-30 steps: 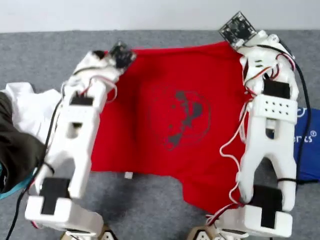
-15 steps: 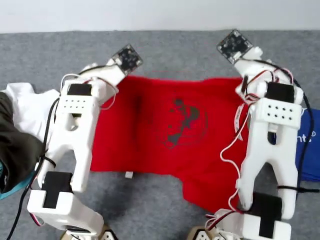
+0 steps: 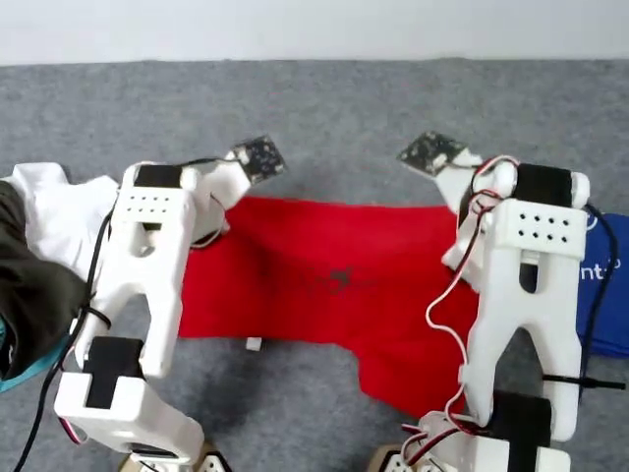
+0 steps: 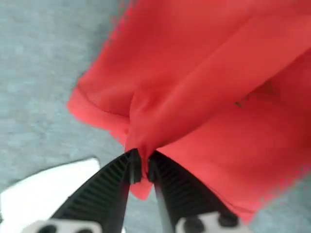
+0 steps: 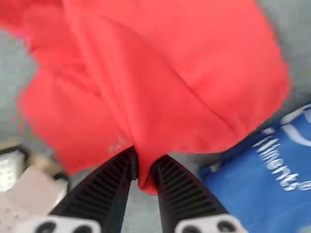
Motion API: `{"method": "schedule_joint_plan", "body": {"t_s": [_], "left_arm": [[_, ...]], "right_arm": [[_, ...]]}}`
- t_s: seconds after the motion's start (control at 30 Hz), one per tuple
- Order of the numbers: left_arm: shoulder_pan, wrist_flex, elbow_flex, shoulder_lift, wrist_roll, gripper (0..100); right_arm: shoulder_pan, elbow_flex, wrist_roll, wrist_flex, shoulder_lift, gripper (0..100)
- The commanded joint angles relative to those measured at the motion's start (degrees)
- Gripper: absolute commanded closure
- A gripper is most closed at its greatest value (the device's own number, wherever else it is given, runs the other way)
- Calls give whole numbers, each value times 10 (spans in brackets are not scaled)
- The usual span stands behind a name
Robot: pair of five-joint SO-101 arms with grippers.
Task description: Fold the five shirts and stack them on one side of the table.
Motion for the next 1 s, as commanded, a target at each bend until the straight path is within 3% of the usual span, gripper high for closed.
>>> {"method": "schedule_joint_plan", "body": {"t_s": [0.0,0.37,0.7,0.97], "left_arm": [[4,41,-25,-6,-7,986],[29,67,52,-8,-22,986],[18,69,102,-9,-27,985],[-19,153,60,-13,-53,985]], "right_arm": [[0,35,-15,26,-29,987],[1,232,-12,22,-110,987],[2,242,-11,23,-122,987],[2,240,-12,27,-152,987]]}}
